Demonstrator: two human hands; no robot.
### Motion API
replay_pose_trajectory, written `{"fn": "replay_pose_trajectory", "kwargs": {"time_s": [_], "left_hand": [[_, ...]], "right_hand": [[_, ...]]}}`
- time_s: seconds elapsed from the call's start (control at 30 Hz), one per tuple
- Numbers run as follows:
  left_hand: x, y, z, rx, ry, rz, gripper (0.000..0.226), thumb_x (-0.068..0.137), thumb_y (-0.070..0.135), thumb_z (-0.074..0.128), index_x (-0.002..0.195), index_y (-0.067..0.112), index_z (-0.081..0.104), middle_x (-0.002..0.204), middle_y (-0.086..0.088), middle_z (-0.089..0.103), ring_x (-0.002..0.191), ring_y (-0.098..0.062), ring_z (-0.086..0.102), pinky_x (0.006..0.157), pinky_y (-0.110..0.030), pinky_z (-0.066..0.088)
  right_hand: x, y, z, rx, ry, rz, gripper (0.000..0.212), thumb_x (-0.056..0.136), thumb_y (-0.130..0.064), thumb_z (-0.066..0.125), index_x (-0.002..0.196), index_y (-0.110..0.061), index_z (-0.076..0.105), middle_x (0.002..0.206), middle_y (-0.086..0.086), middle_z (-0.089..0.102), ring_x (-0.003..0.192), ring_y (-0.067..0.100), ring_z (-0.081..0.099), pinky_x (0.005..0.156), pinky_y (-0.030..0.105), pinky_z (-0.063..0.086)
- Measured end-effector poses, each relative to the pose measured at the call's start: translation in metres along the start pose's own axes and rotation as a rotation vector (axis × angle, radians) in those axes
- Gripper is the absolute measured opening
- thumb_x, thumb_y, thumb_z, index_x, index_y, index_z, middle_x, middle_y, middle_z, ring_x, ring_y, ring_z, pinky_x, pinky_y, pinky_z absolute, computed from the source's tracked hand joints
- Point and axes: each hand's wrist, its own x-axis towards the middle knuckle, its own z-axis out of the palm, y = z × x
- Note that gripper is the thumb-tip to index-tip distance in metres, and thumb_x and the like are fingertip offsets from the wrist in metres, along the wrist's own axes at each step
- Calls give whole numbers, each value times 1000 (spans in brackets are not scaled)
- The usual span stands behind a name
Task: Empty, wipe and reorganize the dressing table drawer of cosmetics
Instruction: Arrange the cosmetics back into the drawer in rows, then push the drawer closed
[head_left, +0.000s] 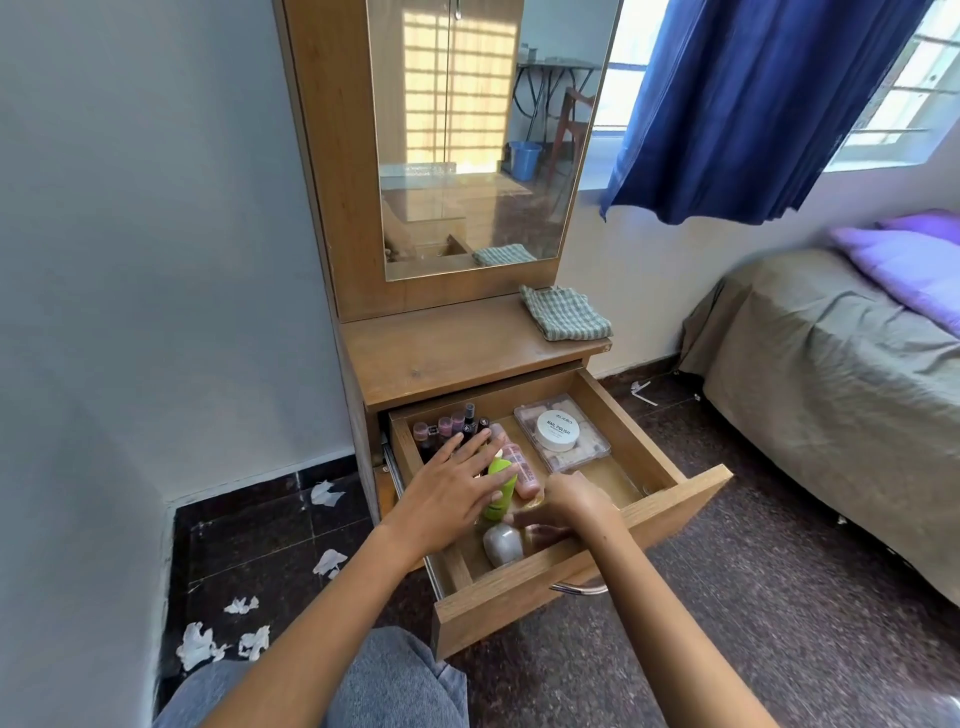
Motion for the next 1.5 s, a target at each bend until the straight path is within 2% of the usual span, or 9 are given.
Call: {"fn": "replay_pose_trajectory", "kwargs": {"time_s": [0.1, 0.3, 0.5, 0.63, 0.73, 0.9, 1.1, 1.3, 1.5], "left_hand": [[-1, 1, -1, 6, 8, 5, 55, 95, 43, 13, 142, 31, 38, 155, -4, 20, 144, -19, 10, 115, -37, -1], [-7, 26, -27, 51, 172, -95, 45, 98, 32, 32, 141, 21, 42, 153, -8, 27, 143, -23, 20, 116, -40, 13], [-44, 134, -30, -94, 472, -322, 56, 94, 9, 46, 147, 9, 28, 157, -10, 13, 145, -24, 9, 117, -42, 8], [-76, 189, 13, -115, 356, -385, 84, 75, 0, 59, 149, 6, 20, 158, -11, 7, 145, -24, 8, 117, -40, 6], [-88, 197, 40, -107, 186, -424, 91, 70, 17, 73, 148, 6, 26, 158, -12, 9, 145, -25, 10, 116, -40, 5], [-89, 184, 58, -81, 66, -485, 101, 67, 30, 80, 146, 6, 22, 158, -11, 6, 145, -24, 6, 117, -40, -5], [-87, 172, 69, -48, 103, -475, 99, 70, 34, 78, 146, 8, 20, 158, -7, 3, 145, -22, 5, 117, -41, -6], [-79, 151, 76, 7, 139, -456, 97, 74, 35, 75, 147, 10, 17, 158, -6, 5, 145, -21, 9, 117, -42, 2], [-62, 119, 73, 68, 115, -476, 95, 79, 36, 70, 148, 10, 10, 158, -8, -2, 146, -22, 3, 117, -44, 1]], "right_hand": [[-4, 2, 1, -14, 36, -44, 41, 81, -59, 64, 76, -19, 54, 78, -5, 62, 69, 9, 57, 63, 23, 40], [-15, 22, -5, -18, 358, -351, 46, 93, -29, 57, 137, -17, 48, 140, 3, 51, 124, 20, 52, 103, 37, 44], [-63, 63, 33, 299, 957, -613, 29, 89, -6, 62, 116, -15, 69, 125, -2, 65, 125, 13, 54, 105, 35, 45], [-85, 86, 98, 377, 1206, -449, 20, 93, -15, 58, 109, -10, 70, 125, 3, 64, 121, 18, 55, 102, 38, 46], [-83, 97, 146, 361, 1135, -366, 36, 96, -26, 46, 125, -12, 62, 144, 7, 49, 136, 23, 41, 109, 46, 38], [-55, 101, 175, 277, 862, -375, 59, 99, -36, 36, 154, -27, 16, 163, 6, -3, 150, 24, -1, 119, 44, 15], [-41, 90, 175, 272, 901, -460, 67, 98, -35, 38, 155, -23, 3, 161, 15, -4, 149, 32, -1, 121, 29, 1], [-24, 80, 168, 252, 916, -485, 70, 98, -38, 37, 154, -25, -2, 161, 15, -5, 149, 29, -3, 117, 41, 16], [7, 61, 152, 203, 885, -461, 67, 99, -40, 33, 154, -24, -1, 161, 15, -6, 149, 30, -2, 119, 39, 11]]}}
